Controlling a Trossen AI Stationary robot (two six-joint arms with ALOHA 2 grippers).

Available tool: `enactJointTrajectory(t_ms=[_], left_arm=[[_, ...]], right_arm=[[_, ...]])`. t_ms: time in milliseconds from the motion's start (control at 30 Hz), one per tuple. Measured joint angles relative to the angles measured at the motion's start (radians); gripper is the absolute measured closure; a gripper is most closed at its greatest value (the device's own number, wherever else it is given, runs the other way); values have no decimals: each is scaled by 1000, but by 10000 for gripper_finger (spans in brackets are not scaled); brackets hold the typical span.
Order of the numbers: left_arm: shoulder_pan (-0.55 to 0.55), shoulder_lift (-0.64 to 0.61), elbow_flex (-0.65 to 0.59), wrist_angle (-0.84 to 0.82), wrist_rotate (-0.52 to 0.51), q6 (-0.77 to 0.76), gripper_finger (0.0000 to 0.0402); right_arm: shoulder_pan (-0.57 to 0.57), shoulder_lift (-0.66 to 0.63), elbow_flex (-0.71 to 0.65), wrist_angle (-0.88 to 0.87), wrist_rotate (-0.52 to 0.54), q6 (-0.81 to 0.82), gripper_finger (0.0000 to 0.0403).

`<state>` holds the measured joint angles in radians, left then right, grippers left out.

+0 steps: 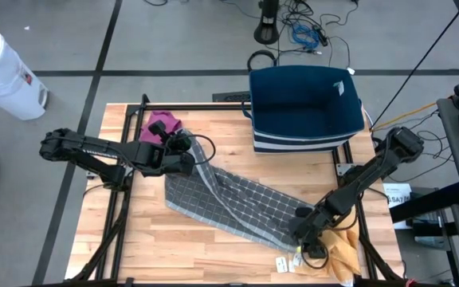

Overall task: Fold towel
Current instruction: Fold the gray checkered towel

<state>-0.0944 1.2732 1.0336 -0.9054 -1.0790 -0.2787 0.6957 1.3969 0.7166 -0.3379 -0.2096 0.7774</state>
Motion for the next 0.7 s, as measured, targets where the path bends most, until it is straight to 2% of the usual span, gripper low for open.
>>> enactJointTrajectory(t_ms=[133, 233, 433, 533, 700], left_arm=[[0, 0, 0, 0, 0, 3, 401], [0, 0, 0, 0, 0, 3, 401], [0, 0, 0, 0, 0, 3, 401], [0, 0, 0, 0, 9, -1, 401], [0, 0, 0, 0, 24, -2, 401]], right_arm=[[0, -64, 0, -40, 2, 21, 149], [0, -113, 0, -111, 52, 16, 149], [0, -145, 0, -397, 270, -24, 149], [0, -126, 0, -473, 352, -65, 149], [0, -106, 0, -486, 360, -114, 149]])
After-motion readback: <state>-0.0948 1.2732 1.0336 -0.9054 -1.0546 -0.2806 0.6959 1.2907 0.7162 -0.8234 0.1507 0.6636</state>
